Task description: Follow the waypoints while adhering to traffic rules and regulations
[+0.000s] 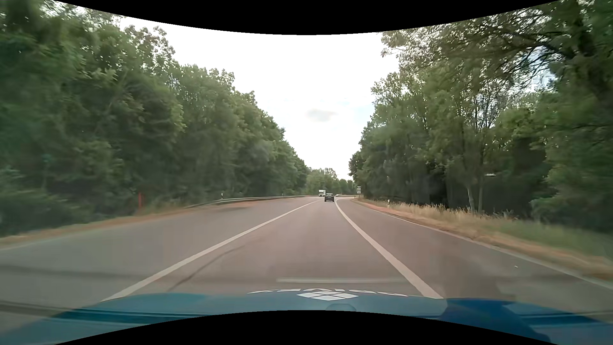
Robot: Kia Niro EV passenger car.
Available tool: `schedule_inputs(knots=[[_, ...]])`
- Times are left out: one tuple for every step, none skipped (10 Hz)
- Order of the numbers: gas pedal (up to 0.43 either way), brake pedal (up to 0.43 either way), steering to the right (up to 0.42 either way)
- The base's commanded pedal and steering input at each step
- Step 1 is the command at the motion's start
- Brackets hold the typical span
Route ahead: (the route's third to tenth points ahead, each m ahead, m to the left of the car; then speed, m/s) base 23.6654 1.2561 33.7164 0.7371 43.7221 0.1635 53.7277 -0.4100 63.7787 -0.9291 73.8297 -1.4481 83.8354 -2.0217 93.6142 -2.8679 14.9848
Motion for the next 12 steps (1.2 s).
schedule_inputs(knots=[[0.197,0.0,0.004],[0.197,0.0,0.005],[0.197,0.0,0.004],[0.197,0.0,0.004],[0.197,0.0,0.004],[0.197,0.0,0.004],[0.197,0.0,0.004],[0.197,0.0,0.004],[0.197,0.0,0.004],[0.197,0.0,0.004],[0.197,0.0,0.004],[0.189,0.0,0.005]])
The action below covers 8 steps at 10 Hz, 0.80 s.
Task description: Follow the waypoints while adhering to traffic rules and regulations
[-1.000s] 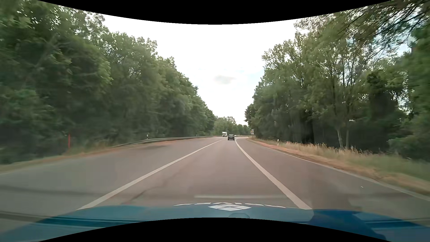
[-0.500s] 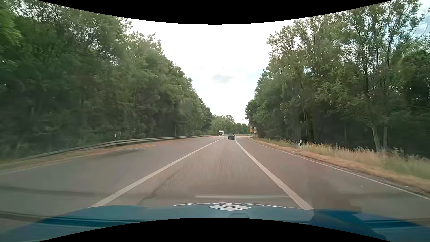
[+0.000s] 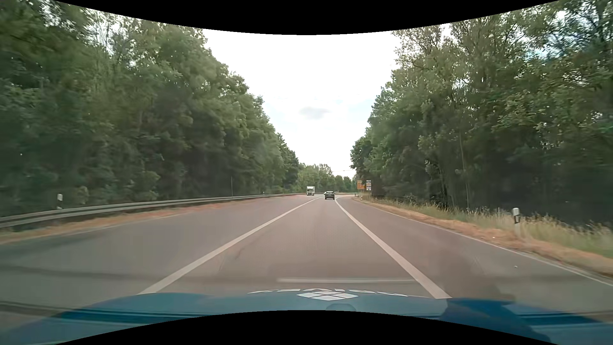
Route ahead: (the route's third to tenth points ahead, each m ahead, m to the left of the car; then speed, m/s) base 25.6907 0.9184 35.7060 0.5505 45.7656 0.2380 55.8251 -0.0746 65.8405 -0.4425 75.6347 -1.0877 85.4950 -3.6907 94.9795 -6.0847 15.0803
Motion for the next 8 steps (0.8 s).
schedule_inputs(knots=[[0.189,0.0,0.005],[0.189,0.0,0.005],[0.189,0.0,0.005],[0.189,0.0,0.005],[0.189,0.0,0.005],[0.189,0.0,0.005],[0.189,0.0,0.005],[0.189,0.0,0.005]])
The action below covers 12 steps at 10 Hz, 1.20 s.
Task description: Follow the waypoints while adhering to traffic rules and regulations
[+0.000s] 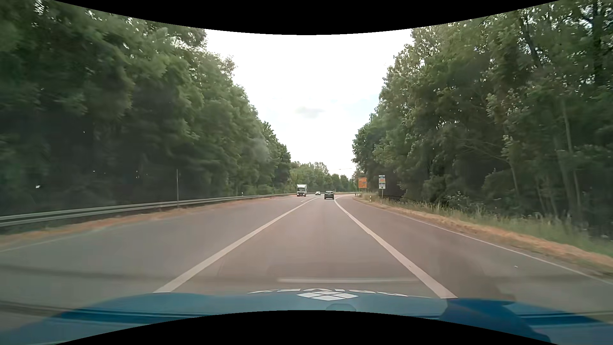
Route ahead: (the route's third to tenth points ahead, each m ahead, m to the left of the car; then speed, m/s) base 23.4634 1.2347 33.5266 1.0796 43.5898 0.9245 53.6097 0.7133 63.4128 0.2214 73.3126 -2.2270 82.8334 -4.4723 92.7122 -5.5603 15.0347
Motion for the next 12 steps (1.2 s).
schedule_inputs(knots=[[0.189,0.0,0.005],[0.189,0.0,0.005],[0.189,0.0,0.005],[0.189,0.0,0.005],[0.189,0.0,0.005],[0.189,0.0,0.006],[0.189,0.0,0.007],[0.189,0.0,0.006],[0.189,0.0,0.007],[0.189,0.0,0.006],[0.189,0.0,0.006],[0.189,0.0,0.005]])
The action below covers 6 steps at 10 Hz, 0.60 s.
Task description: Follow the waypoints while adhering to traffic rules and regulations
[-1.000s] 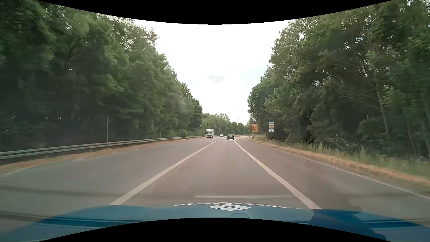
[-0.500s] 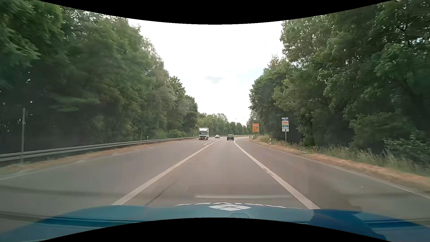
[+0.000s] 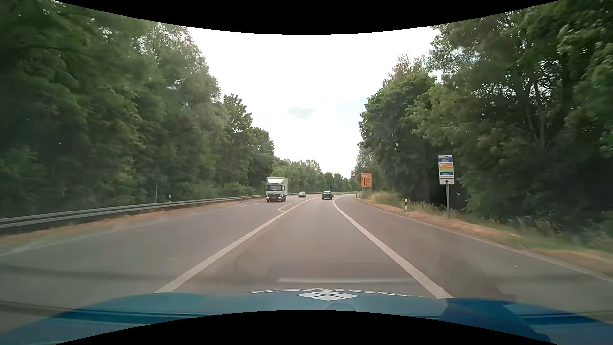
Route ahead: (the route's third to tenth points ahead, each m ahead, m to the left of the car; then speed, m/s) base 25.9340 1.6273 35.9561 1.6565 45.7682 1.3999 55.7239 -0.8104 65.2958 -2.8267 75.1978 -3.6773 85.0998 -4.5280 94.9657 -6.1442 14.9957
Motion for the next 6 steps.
schedule_inputs(knots=[[0.189,0.0,0.005],[0.189,0.0,0.003],[0.189,0.0,0.002],[0.189,0.0,0.002],[0.189,0.0,0.001],[0.189,0.0,0.002]])
